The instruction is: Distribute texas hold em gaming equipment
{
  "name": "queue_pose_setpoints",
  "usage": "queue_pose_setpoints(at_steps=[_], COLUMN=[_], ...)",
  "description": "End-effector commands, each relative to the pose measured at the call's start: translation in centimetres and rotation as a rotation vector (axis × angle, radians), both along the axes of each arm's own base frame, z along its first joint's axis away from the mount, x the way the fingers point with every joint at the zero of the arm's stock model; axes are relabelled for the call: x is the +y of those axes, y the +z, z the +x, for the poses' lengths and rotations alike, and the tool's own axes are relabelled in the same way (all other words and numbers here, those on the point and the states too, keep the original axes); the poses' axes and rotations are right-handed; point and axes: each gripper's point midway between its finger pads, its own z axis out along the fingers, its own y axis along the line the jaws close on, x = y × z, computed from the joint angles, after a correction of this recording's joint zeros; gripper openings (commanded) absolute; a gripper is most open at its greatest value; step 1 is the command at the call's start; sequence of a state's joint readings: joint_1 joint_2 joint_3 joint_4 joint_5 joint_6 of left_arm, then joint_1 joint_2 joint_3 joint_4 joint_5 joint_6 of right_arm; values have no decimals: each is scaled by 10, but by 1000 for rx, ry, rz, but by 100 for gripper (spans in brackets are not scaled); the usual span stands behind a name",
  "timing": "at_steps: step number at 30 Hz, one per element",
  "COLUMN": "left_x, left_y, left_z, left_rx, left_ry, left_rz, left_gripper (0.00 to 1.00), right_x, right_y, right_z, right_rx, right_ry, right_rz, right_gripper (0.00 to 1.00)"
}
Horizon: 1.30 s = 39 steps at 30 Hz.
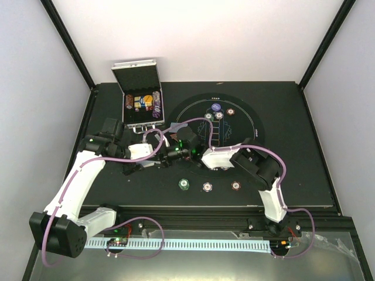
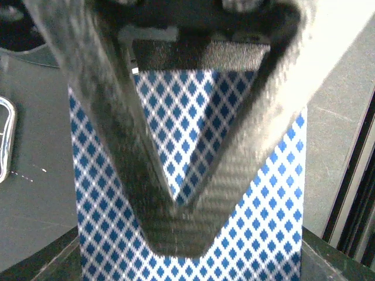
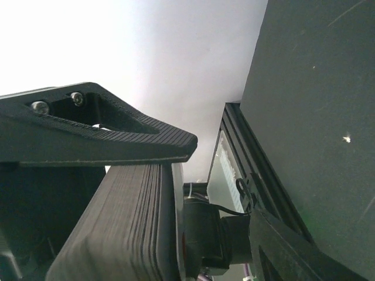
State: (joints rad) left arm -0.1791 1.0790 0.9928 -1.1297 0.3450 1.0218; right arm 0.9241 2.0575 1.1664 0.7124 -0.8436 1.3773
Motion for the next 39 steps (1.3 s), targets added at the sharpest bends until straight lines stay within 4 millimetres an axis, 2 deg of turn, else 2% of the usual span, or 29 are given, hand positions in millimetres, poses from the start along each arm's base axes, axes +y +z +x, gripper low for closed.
queue_pose_setpoints(at_steps=[1, 6, 12, 14, 18, 25, 32, 39], left_x=[-6, -6, -6, -6, -6, -6, -4, -4], left_y=[20, 18, 18, 18, 17, 17, 16, 15], left_z=[-1, -1, -1, 0, 0, 0, 0, 1], left_rx=[-42, -36, -37, -38, -38, -39, -39, -39], left_ry=[-28, -24, -22, -20, -20, -19, -16, -14], left_rz=[-34, -35, -33, -31, -32, -29, -23, -22], left_gripper=[2, 2, 2, 1, 2, 1, 2, 2], right_x=[-21, -32, -40, -42, -47, -59, -77, -103], right_y=[-18, -18, -4, 2, 11, 19, 28, 39], right_z=[10, 10, 10, 11, 13, 15, 26, 51], right_rx=[-2, -21, -68, -75, -87, -111, -132, -166], right_ry=[-36, -43, -48, -51, -63, -80, -112, -150], right_rz=[-59, -78, -76, -68, -60, -72, -81, -97], right_gripper=[55, 54, 50, 45, 26, 13, 2, 1])
